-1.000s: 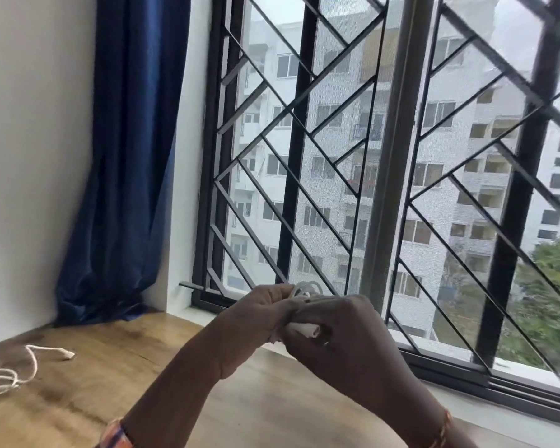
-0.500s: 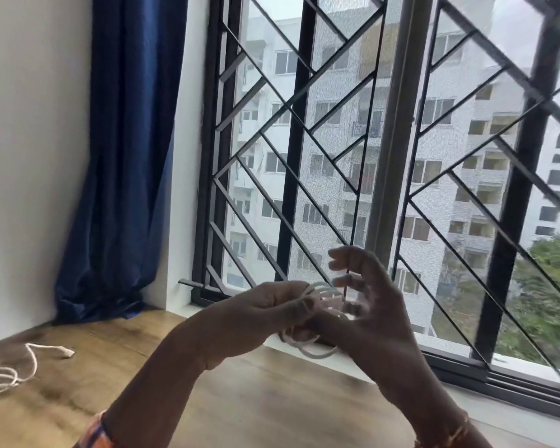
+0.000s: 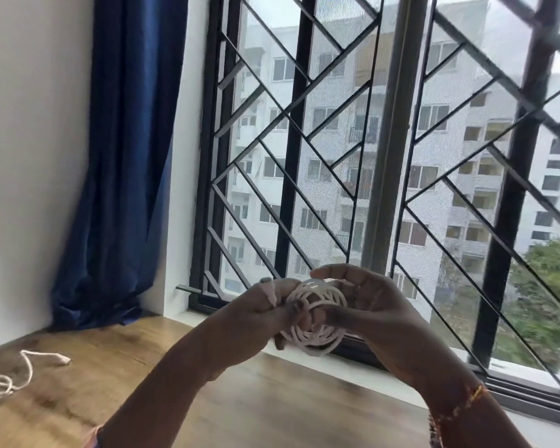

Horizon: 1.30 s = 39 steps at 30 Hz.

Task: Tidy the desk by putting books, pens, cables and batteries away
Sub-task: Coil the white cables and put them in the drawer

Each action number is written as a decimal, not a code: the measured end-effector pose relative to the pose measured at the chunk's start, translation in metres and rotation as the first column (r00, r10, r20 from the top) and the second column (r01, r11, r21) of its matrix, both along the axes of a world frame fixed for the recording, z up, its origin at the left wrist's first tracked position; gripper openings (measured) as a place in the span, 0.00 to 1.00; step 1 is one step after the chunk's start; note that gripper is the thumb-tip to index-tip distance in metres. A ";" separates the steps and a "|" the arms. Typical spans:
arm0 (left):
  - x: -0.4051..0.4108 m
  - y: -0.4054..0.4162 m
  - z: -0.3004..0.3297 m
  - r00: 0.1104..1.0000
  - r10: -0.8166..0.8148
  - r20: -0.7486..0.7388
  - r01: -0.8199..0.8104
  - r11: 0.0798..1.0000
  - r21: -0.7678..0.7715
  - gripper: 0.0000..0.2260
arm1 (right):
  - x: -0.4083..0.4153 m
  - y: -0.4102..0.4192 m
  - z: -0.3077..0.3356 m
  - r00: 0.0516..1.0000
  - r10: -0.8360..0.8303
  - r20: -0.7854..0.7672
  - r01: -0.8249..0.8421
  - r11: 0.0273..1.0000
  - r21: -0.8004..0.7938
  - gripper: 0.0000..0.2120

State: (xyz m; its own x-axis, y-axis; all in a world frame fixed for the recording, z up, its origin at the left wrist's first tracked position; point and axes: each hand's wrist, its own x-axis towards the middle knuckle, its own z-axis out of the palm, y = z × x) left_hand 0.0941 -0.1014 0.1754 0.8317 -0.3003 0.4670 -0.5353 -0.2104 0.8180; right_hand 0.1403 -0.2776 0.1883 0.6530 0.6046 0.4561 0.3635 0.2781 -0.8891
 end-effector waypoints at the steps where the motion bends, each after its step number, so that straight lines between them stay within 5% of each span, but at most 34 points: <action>1: -0.001 -0.004 0.001 0.998 0.062 0.023 -0.062 0.998 0.015 0.10 | 0.000 0.001 0.000 0.999 -0.037 0.008 0.037 0.999 0.012 0.18; 7: -0.004 -0.017 0.005 0.921 0.340 0.188 -0.373 0.911 0.178 0.07 | -0.007 0.012 0.003 0.938 -0.300 0.172 0.308 0.951 -0.025 0.15; 10: -0.002 -0.021 0.001 0.842 0.448 0.300 -0.528 0.798 0.291 0.08 | -0.007 0.019 -0.002 0.708 -0.431 0.559 0.600 0.784 -0.156 0.17; 12: 0.000 -0.025 -0.003 0.769 0.509 0.387 -0.630 0.704 0.328 0.08 | -0.006 0.026 -0.008 0.543 -0.362 0.758 0.713 0.676 -0.188 0.20; 18: 0.015 -0.037 -0.014 0.580 0.605 0.545 -0.814 0.452 0.365 0.11 | -0.007 0.036 -0.019 0.463 -0.361 0.809 0.795 0.574 -0.199 0.08; 21: 0.022 -0.031 -0.020 0.565 0.561 0.605 -0.819 0.468 0.332 0.10 | -0.007 0.030 -0.019 0.552 -0.406 0.728 0.735 0.650 -0.194 0.09; 25: 0.024 -0.020 -0.030 0.564 0.466 0.681 -0.786 0.555 0.272 0.10 | -0.010 0.023 -0.014 0.855 -0.470 0.218 0.495 0.866 -0.074 0.14; 30: 0.025 -0.010 -0.027 0.638 0.427 0.641 -0.699 0.669 0.250 0.10 | -0.006 0.013 -0.015 0.980 -0.067 -0.187 0.081 0.994 0.068 0.24; 34: 0.026 -0.008 -0.024 0.540 0.475 0.695 -0.794 0.562 0.233 0.26 | 0.000 0.007 -0.015 0.976 0.126 -0.176 -0.127 0.992 0.005 0.20; 39: 0.031 -0.012 -0.026 0.530 0.474 0.703 -0.848 0.317 0.425 0.11 | -0.004 0.014 -0.018 0.999 -0.023 0.043 0.030 0.987 -0.160 0.10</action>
State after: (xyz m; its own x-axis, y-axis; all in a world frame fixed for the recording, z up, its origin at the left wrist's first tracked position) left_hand 0.1249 -0.1129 0.1492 0.6850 -0.0848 0.7236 -0.1231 -0.9924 0.0002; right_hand 0.1368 -0.2634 0.1701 0.6527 0.6547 0.3813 0.4056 0.1231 -0.9057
